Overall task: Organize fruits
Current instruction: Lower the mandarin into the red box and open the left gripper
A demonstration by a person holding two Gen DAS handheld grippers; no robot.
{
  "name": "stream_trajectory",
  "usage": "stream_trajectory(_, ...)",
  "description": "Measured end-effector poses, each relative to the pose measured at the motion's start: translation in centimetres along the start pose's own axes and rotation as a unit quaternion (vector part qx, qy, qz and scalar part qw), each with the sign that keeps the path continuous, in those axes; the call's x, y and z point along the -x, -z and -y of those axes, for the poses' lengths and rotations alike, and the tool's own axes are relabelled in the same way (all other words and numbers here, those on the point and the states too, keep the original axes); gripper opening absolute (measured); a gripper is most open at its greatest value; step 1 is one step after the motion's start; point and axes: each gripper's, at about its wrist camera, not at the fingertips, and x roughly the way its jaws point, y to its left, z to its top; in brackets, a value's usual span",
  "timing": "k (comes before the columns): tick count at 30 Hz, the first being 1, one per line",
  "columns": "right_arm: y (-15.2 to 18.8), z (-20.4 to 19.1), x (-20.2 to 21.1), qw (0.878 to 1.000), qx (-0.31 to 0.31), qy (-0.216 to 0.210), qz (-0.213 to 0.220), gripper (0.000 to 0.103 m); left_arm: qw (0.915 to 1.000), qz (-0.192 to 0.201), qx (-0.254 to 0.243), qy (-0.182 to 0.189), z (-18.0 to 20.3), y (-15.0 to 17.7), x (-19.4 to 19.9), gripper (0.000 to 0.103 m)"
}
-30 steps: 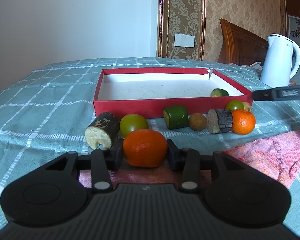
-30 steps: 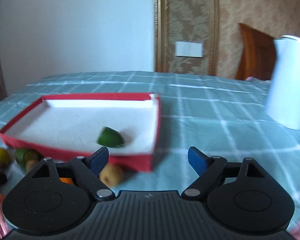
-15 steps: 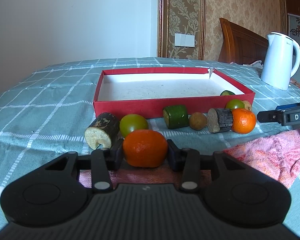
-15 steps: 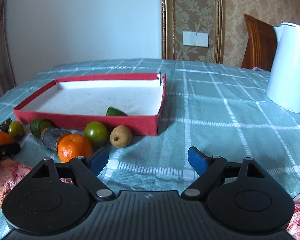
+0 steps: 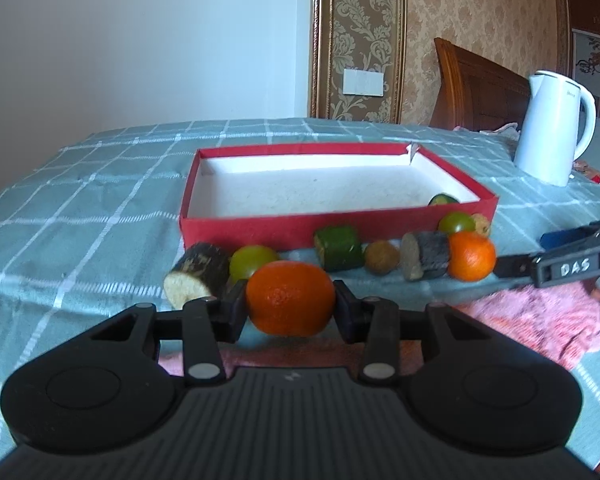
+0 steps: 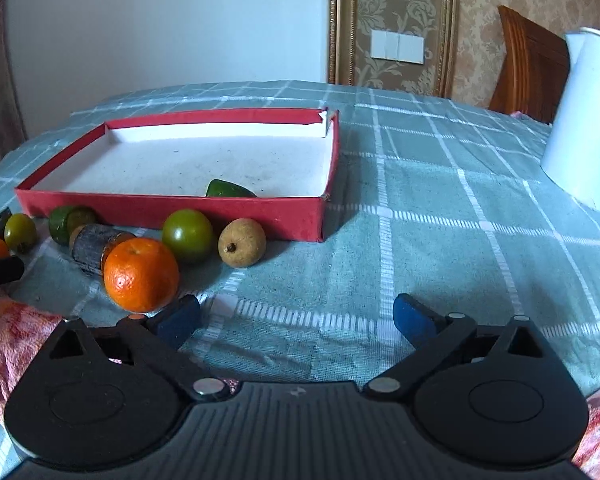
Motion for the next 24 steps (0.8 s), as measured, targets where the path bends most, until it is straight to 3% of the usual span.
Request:
stream_trajectory(9, 0.0, 0.0, 0.0, 1.0, -0.002, -0.002, 0.001, 0.103, 0.9998, 0.013, -0.009, 0.014, 0.1, -4.7, -1.6, 0.04)
stream_trajectory(14, 0.0, 0.2, 0.1, 1.0, -0.009, -0.007, 0.003, 0.103, 0.9996, 0.019, -0.001, -0.019, -0.3, -7.5, -5.5, 0.04)
stream_trajectory(24, 0.0, 0.6, 0.3, 1.0, -0.023, -0.014, 0.008, 0.103, 0.9978, -0.023, 0.018, -0.059, -1.7, -11.1, -13.5, 0.04)
